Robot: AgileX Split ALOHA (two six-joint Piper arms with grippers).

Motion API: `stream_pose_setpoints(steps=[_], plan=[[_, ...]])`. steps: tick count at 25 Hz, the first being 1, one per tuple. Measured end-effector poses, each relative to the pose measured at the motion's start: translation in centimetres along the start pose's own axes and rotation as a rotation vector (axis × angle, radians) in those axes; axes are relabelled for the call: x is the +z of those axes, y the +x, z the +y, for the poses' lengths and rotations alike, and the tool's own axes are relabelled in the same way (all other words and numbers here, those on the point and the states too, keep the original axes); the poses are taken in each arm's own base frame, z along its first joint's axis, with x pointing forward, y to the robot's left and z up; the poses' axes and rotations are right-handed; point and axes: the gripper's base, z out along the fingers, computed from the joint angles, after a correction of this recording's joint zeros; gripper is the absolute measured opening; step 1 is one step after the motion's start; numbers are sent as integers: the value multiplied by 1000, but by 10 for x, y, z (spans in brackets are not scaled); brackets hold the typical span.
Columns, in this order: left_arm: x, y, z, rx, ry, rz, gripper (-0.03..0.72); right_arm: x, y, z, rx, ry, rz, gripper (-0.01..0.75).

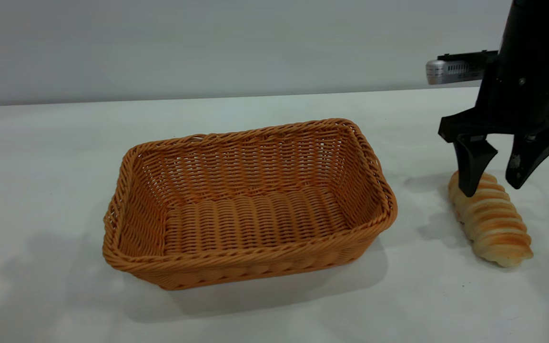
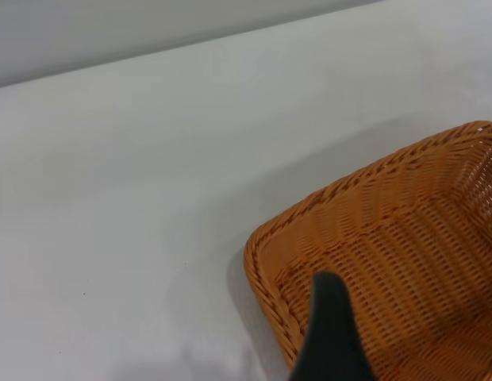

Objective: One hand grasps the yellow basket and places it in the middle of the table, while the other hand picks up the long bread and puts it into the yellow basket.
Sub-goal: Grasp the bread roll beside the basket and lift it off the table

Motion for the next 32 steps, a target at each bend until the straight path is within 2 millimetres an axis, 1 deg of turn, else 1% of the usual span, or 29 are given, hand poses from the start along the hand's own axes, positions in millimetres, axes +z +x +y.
stream_pose_setpoints(steps=[6,12,18,22,25,27,29,31,32], plan=[[0,0,0,0,0,0,584,14,-6,-1,-30,0,18,622],[0,0,0,0,0,0,584,34,-6,-4,-42,-1,58,611],[0,0,0,0,0,0,584,44,-6,-16,-22,-3,77,606],[0,0,0,0,0,0,584,53,-6,-17,-25,-2,91,603],[0,0,0,0,0,0,584,56,-6,-18,-23,-2,91,598],[0,0,0,0,0,0,584,57,-7,-18,-22,-4,91,585],[0,0,0,0,0,0,584,58,-7,-18,-21,-4,92,556],[0,0,0,0,0,0,584,58,-7,-18,-21,-4,92,502],[0,0,0,0,0,0,584,58,-7,-19,-22,-3,92,457]])
